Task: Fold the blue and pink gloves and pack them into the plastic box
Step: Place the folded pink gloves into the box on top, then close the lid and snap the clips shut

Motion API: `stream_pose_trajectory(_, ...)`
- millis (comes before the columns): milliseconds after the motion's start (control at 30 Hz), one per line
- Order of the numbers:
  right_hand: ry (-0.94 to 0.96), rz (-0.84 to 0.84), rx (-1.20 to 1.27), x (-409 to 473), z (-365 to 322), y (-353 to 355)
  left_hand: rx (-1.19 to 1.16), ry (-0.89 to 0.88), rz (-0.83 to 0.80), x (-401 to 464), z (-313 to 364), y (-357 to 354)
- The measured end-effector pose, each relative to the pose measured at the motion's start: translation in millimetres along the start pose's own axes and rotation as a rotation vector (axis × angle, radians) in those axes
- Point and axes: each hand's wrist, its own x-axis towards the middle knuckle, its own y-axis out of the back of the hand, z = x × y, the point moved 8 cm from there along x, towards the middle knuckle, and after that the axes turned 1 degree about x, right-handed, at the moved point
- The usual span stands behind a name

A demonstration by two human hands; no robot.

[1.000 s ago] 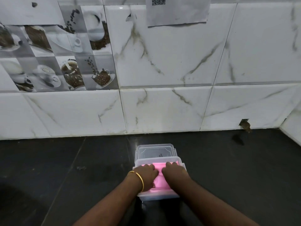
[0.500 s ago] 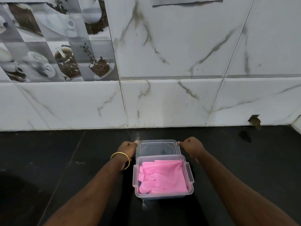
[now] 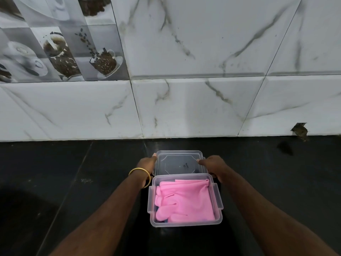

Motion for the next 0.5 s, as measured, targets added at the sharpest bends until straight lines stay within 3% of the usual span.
stream_pose_trajectory(300, 0.278, 0.093, 0.294, -46, -44, 25, -0.199, -0.184, 0.119, -51, 53, 21)
stream_pose_trajectory(500, 0.371, 0.153, 0.573, -93, -58, 48, -0.484, -0.251, 0.195, -106, 70, 43)
